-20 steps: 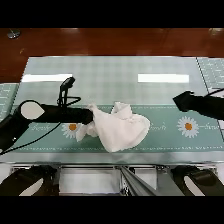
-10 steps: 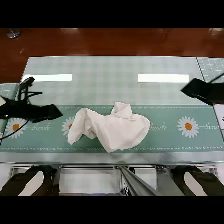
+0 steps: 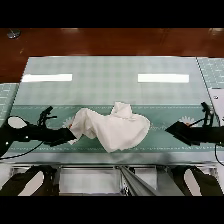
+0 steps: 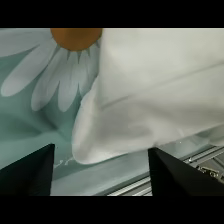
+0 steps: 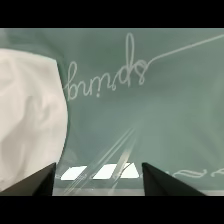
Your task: Fold the shirts.
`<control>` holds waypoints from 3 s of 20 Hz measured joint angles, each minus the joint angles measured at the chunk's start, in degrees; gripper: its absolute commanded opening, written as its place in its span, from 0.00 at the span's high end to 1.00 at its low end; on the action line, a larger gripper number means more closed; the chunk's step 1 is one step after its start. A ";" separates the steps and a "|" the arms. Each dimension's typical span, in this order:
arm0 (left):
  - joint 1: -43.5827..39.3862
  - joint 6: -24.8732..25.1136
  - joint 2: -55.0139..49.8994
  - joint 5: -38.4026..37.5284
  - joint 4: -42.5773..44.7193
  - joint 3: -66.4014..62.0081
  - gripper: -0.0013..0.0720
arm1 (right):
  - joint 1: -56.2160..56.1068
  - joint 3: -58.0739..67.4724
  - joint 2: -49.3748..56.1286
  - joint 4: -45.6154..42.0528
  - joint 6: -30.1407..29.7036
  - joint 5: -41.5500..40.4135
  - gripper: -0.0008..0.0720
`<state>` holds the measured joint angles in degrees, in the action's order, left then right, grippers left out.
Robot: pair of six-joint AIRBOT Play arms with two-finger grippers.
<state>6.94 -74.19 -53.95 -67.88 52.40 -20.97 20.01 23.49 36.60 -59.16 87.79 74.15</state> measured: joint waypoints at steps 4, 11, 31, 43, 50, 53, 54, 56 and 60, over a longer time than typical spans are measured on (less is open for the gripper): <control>-4.17 3.10 -1.62 6.38 -7.17 0.81 0.94 | -3.82 -5.77 -0.59 5.05 -1.42 0.66 0.14; -5.70 7.10 -2.27 9.22 -14.21 1.09 0.94 | -23.67 -9.42 5.18 13.14 3.17 -10.97 0.14; -5.05 7.54 -2.01 4.85 -15.58 -16.04 0.94 | -35.93 26.95 33.59 21.03 -5.62 -16.57 0.96; 10.38 1.11 1.66 -0.15 -15.54 -80.26 0.95 | -25.51 82.18 15.93 3.37 -0.66 -1.77 0.96; 18.01 -0.26 14.21 -4.66 -5.05 -87.82 0.94 | -25.16 86.51 1.27 -10.08 3.89 5.68 0.96; 13.60 -1.73 17.38 -6.08 3.28 -88.26 0.94 | -25.16 86.53 -1.16 -13.42 5.95 13.75 0.96; 11.58 -2.54 17.90 -6.16 5.62 -88.15 0.94 | -25.16 86.14 -1.55 -14.10 6.51 16.22 0.96; 7.74 -3.63 18.51 -7.78 8.68 -86.09 0.95 | -25.16 84.32 -2.08 -14.99 7.61 19.45 0.96; 4.61 -5.22 18.05 -9.05 10.14 -74.90 0.94 | -25.16 73.46 -2.43 -15.82 8.26 20.61 0.96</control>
<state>11.55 -79.42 -35.90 -76.93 62.54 -95.88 -5.15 96.95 34.17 -74.98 96.05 94.76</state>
